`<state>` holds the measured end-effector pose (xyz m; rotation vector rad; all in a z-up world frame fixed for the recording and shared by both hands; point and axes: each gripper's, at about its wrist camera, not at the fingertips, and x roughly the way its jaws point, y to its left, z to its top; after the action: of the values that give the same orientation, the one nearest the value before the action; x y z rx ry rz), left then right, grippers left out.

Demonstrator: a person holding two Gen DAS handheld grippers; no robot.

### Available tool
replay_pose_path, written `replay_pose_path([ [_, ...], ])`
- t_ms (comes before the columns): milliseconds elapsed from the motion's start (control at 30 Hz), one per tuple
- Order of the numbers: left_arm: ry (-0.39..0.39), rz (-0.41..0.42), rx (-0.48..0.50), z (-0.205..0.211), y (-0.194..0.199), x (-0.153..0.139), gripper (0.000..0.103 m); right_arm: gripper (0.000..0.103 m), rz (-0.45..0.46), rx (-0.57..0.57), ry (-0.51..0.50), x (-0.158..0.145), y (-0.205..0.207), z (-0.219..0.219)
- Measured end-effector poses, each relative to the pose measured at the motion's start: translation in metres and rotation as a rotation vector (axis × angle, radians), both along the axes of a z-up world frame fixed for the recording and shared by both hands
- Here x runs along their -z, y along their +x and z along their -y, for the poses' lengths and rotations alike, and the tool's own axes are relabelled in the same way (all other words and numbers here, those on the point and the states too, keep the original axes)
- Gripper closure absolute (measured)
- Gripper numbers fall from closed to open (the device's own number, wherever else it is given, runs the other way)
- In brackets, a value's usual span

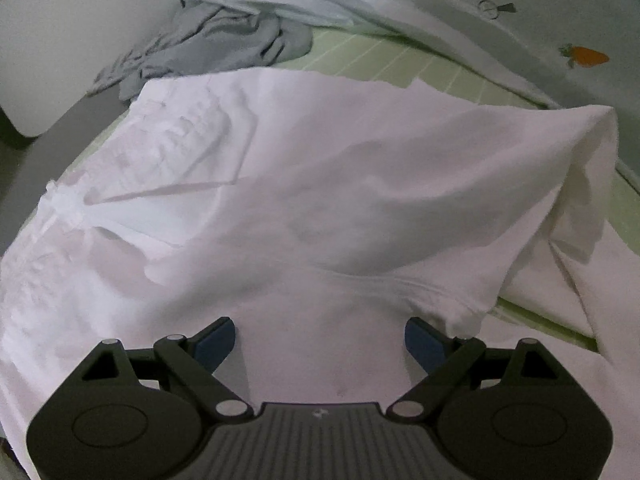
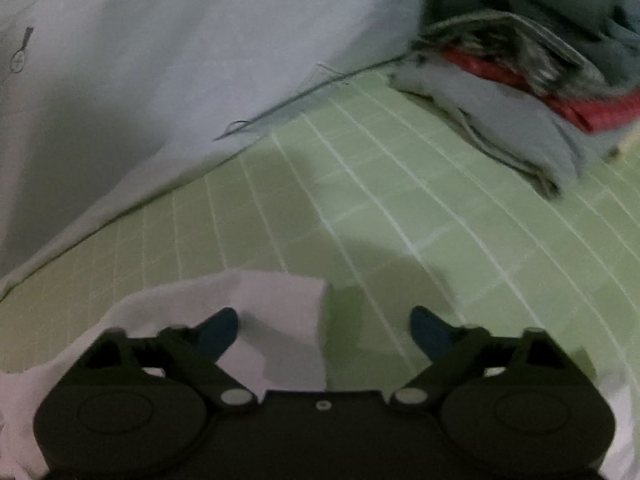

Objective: Fold clothes

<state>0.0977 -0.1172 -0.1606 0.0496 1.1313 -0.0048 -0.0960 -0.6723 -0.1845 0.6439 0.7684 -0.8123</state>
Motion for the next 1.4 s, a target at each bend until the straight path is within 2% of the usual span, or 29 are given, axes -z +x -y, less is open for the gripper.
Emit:
replay_pose_path([
  [33,0.006,-0.006,0.0,0.001,0.001,0.003,0.011,0.066,-0.003,-0.042,0.006,-0.003,0.003,0.002],
  [100,0.023,-0.017,0.009,0.001,0.003,0.008,0.011,0.075,0.019,-0.11,0.02,-0.009,0.01,0.007],
  [133,0.033,-0.021,0.014,0.002,0.004,0.011,0.011,0.082,0.03,-0.136,-0.001,-0.015,0.012,0.009],
  [233,0.048,-0.016,0.021,0.005,0.005,0.011,0.008,0.09,0.055,-0.177,-0.113,-0.038,0.024,0.018],
  [400,0.055,-0.014,0.04,0.007,0.005,0.012,0.008,0.09,0.072,-0.151,-0.371,-0.076,0.055,0.034],
  [467,0.061,-0.013,0.047,0.008,0.005,0.012,0.008,0.089,0.074,-0.125,-0.483,-0.088,0.071,0.04],
  [500,0.061,-0.013,0.049,0.008,0.004,0.012,0.008,0.078,0.074,-0.111,-0.539,-0.094,0.079,0.043],
  [533,0.061,-0.011,0.047,0.009,0.003,0.012,0.008,0.057,0.069,-0.076,-0.56,-0.095,0.084,0.045],
  [600,0.053,-0.012,0.032,0.007,0.001,0.013,0.007,0.043,0.04,-0.014,-0.557,-0.091,0.089,0.043],
  [633,0.048,-0.014,0.025,0.006,0.0,0.013,0.006,0.042,0.036,-0.008,-0.54,-0.087,0.087,0.04],
  [667,0.043,-0.016,0.017,0.006,0.0,0.014,0.006,0.041,0.036,-0.009,-0.505,-0.081,0.082,0.036],
  [733,0.042,-0.017,0.011,0.006,-0.002,0.014,0.004,0.029,0.03,0.003,-0.418,-0.066,0.068,0.028],
  [900,0.045,-0.025,0.005,0.007,0.0,0.015,0.001,0.028,-0.027,0.141,-0.184,-0.015,0.011,-0.001],
  [1000,0.047,-0.03,0.002,0.007,0.001,0.015,0.0,0.028,-0.045,0.2,-0.094,0.009,-0.015,-0.019],
  [1167,0.05,-0.038,-0.004,0.008,0.002,0.016,0.0,0.028,-0.025,0.15,-0.083,0.016,-0.024,-0.041],
  [1200,0.051,-0.038,-0.007,0.008,0.002,0.016,0.0,0.032,-0.021,0.126,-0.074,0.015,-0.022,-0.042],
  [1267,0.05,-0.036,-0.015,0.009,0.002,0.016,0.0,0.051,-0.052,0.094,-0.109,0.015,-0.01,-0.045],
  [1333,0.047,-0.033,-0.023,0.009,0.001,0.017,0.0,0.087,-0.105,0.03,-0.136,0.013,-0.002,-0.049],
  [1400,0.042,-0.031,-0.028,0.008,0.001,0.017,0.0,0.09,-0.11,-0.01,-0.127,0.008,0.0,-0.048],
])
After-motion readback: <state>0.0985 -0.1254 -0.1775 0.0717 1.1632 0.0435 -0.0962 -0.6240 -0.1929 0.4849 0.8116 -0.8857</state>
